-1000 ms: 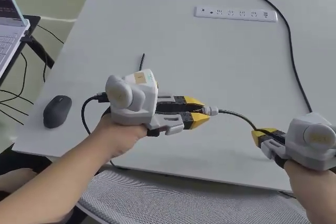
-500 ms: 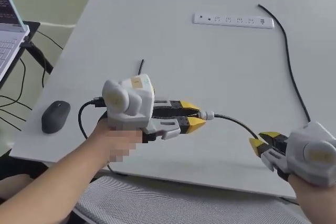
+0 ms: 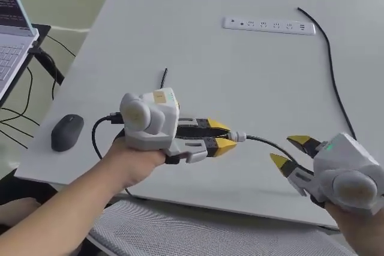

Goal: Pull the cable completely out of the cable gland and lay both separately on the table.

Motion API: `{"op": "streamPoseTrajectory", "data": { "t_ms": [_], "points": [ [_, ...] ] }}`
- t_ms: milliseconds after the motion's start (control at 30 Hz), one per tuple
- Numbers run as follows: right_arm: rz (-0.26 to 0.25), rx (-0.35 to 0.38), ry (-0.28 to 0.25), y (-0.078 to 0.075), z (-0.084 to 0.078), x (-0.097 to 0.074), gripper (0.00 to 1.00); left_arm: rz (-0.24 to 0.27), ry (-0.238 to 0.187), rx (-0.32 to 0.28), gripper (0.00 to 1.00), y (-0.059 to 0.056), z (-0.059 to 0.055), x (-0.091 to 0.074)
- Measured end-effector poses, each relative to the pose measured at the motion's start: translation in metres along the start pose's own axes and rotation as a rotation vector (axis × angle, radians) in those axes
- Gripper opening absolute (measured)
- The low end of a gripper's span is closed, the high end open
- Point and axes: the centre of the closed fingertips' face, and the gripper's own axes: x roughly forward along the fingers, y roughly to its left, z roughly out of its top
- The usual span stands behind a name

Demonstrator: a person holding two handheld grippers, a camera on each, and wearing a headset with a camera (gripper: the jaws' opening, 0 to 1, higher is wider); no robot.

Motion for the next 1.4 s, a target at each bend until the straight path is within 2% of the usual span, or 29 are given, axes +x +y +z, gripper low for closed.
{"op": "streamPoseTrajectory", "data": {
  "t_ms": [133, 267, 333, 467, 667, 700, 900, 1400],
  "points": [
    [0.058, -0.102, -0.001, 0.015, 0.012, 0.006, 0.23, -0.009, 0.007, 0.001, 0.15, -0.002, -0.001, 0.000],
    [0.082, -0.214, -0.020, 0.023, 0.022, 0.010, 0.19, -0.014, 0.012, -0.001, 0.15, -0.003, -0.002, -0.001],
    [0.092, -0.230, -0.026, 0.025, 0.026, 0.010, 0.14, -0.018, 0.014, -0.002, 0.15, -0.003, -0.003, 0.000],
    [0.093, -0.268, -0.031, 0.025, 0.029, 0.012, 0.12, -0.024, 0.018, -0.001, 0.15, -0.005, -0.003, 0.000],
    [0.108, -0.293, -0.049, 0.028, 0.035, 0.014, 0.08, -0.031, 0.027, 0.003, 0.15, -0.008, -0.006, 0.002],
    [0.113, -0.300, -0.037, 0.029, 0.034, 0.015, 0.08, -0.032, 0.030, 0.003, 0.15, -0.008, -0.006, 0.002],
    [0.116, -0.320, -0.036, 0.032, 0.034, 0.016, 0.01, -0.027, 0.025, 0.000, 0.15, -0.007, -0.005, 0.003],
    [0.116, -0.239, -0.036, 0.031, 0.029, 0.017, 0.00, -0.028, 0.031, 0.012, 0.15, -0.008, -0.007, 0.006]
  ]
}}
